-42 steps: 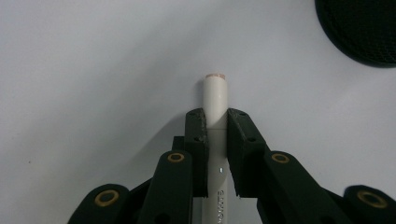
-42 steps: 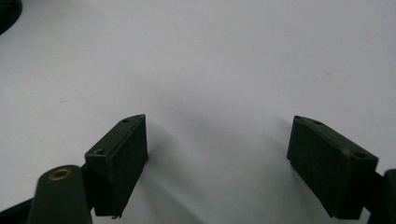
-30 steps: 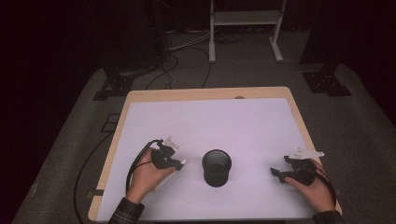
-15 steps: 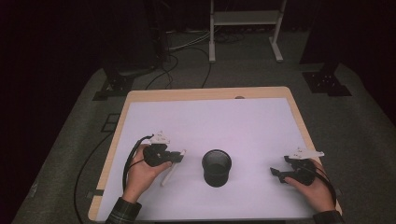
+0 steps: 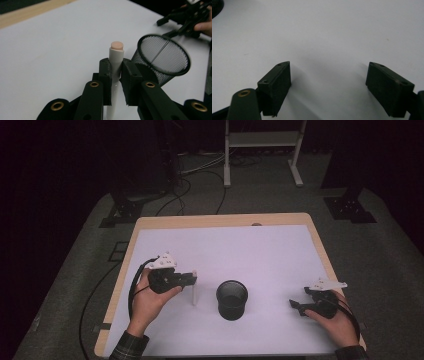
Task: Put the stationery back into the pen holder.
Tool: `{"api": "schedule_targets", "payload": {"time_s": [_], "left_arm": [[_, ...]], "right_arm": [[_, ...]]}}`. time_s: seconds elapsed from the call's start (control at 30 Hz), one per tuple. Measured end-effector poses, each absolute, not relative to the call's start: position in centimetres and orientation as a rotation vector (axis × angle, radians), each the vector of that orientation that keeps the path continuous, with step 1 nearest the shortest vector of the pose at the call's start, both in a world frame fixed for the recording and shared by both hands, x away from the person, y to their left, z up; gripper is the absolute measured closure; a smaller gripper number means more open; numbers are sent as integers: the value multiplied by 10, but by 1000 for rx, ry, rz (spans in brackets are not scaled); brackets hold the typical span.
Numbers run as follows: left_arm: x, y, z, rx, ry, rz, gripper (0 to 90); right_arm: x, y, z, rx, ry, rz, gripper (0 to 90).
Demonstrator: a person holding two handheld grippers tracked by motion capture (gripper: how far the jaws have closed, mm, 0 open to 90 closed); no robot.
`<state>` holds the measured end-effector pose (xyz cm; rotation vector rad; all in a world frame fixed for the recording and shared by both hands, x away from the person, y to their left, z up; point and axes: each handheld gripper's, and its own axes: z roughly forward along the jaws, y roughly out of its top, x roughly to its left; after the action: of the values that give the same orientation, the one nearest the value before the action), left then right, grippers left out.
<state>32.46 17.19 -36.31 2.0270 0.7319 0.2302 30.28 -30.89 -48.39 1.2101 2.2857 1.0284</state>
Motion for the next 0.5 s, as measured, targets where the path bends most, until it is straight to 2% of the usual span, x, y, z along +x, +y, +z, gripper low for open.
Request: {"api": "schedule_targets", "payload": {"time_s": [0.5], "left_arm": [[319, 154, -305, 1924, 576, 282, 786]], "right_arm": [[303, -309, -484, 1210, 2285, 1028, 189]]}}
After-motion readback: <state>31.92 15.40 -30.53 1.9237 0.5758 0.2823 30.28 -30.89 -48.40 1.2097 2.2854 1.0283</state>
